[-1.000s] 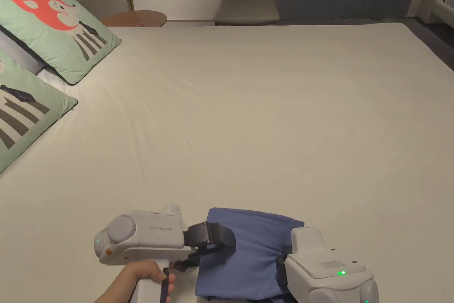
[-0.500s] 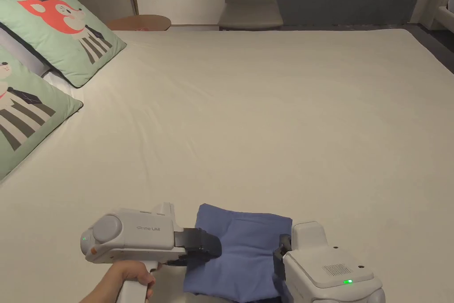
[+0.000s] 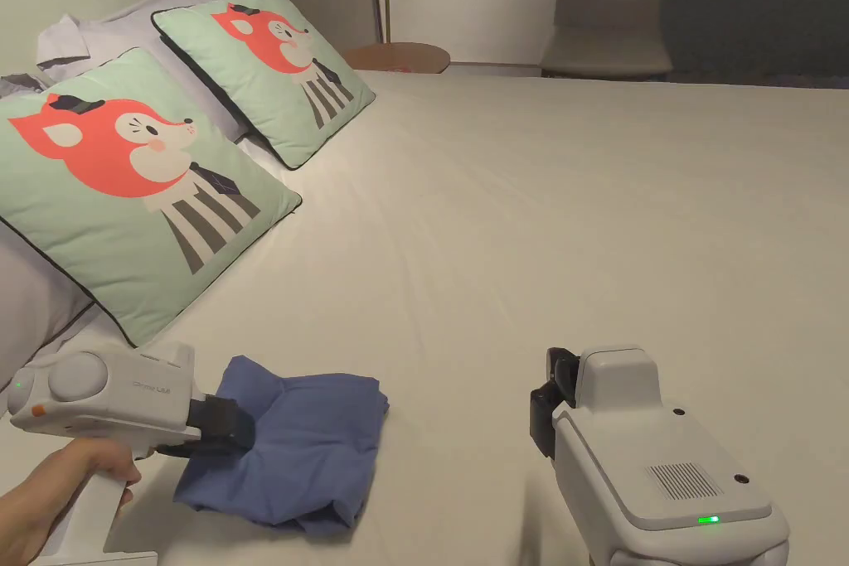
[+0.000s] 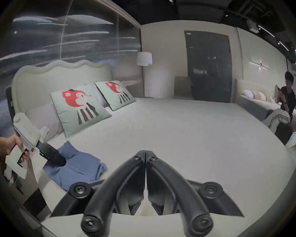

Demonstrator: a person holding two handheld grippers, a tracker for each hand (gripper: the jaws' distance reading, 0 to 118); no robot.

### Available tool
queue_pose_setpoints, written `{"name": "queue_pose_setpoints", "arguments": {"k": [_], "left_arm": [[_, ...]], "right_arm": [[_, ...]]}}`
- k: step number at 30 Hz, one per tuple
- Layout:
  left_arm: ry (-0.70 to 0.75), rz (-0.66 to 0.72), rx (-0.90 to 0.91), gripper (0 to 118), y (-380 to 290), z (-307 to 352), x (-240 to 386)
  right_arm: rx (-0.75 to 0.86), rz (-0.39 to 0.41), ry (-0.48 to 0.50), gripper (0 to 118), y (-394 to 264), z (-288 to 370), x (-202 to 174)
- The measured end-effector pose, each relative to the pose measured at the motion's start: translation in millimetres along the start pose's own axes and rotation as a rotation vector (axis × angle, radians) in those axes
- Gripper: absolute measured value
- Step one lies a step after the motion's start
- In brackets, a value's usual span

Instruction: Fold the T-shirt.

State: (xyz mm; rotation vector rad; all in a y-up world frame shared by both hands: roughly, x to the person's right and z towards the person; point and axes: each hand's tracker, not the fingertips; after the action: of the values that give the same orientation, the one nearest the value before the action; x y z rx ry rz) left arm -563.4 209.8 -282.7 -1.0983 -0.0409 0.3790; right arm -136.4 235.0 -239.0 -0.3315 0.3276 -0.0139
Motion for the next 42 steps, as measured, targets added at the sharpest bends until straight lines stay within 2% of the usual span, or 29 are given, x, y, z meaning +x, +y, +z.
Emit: {"name": "queue_pose_setpoints", "arguments": {"k": [2,6,9,11,12,14,15,20,26,31,35,38,41,42], "left_arm": [[0.072,0.026,0.012,20,23,3,-44],[0.185,0.023,0.046,20,45,13,-84],[0.18,0.01,0.043,24,50,12,-93],[0.19,0.013,0.038,45,48,10,-88],[0.209,0.009,0.045,68,47,9,-85],[0.237,-0.012,0.076,105,48,8,-83],[0.253,-0.018,0.1,110,47,10,-78],[0.22,-0.004,0.221,109,45,41,-44],[0.264,-0.061,0.482,109,9,99,48],[0.19,-0.141,0.703,103,-29,145,136],[0.107,-0.17,0.875,84,-65,158,196],[0.047,-0.169,0.954,59,-80,152,227],[-0.001,-0.199,1.017,10,-100,141,257],[-0.012,-0.197,1.027,0,-103,133,261]], "right_arm": [[-0.003,0.01,0.024,1,1,-15,-15],[-0.019,0.03,0.063,1,-4,-37,-36],[-0.031,0.05,0.08,1,-8,-30,-42],[-0.042,0.071,0.08,1,-10,-30,-42],[-0.046,0.074,0.075,1,-10,-30,-40],[-0.05,0.067,0.071,1,-9,-28,-34],[-0.05,0.063,0.066,1,-8,-23,-31],[-0.01,0.057,0.038,1,1,-4,-14],[0.09,0.049,-0.007,1,31,45,17],[0.18,0.062,-0.054,1,54,92,44],[0.255,0.087,-0.113,1,67,125,67],[0.29,0.109,-0.157,1,73,148,83],[0.317,0.119,-0.201,1,71,159,100],[0.321,0.123,-0.213,1,71,164,104]]}}
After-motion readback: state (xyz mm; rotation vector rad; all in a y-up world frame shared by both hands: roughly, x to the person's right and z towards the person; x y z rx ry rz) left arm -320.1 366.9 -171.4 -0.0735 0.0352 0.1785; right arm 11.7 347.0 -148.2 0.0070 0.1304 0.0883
